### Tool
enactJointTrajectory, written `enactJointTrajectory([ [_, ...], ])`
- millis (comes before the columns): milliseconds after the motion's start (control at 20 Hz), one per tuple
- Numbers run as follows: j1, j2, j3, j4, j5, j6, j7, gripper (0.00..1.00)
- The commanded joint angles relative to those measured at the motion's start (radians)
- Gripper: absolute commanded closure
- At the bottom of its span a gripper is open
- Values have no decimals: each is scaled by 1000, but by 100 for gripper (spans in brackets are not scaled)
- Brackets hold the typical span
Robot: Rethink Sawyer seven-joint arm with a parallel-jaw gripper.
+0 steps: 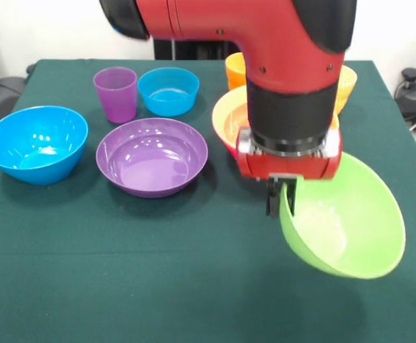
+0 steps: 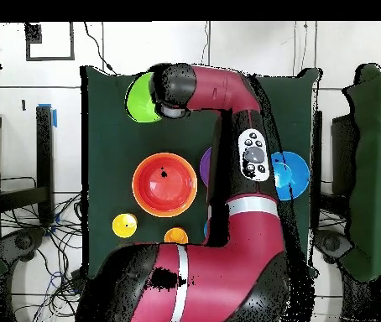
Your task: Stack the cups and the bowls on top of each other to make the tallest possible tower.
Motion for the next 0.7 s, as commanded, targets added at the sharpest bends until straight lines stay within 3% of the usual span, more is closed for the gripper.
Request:
enactJointTrajectory([
  [50, -13, -205, 41, 247, 7, 106, -104, 100],
  [400, -38, -317, 44, 369, 7, 103, -91, 100],
  [700, -55, -322, 63, 381, 2, 104, -92, 100],
])
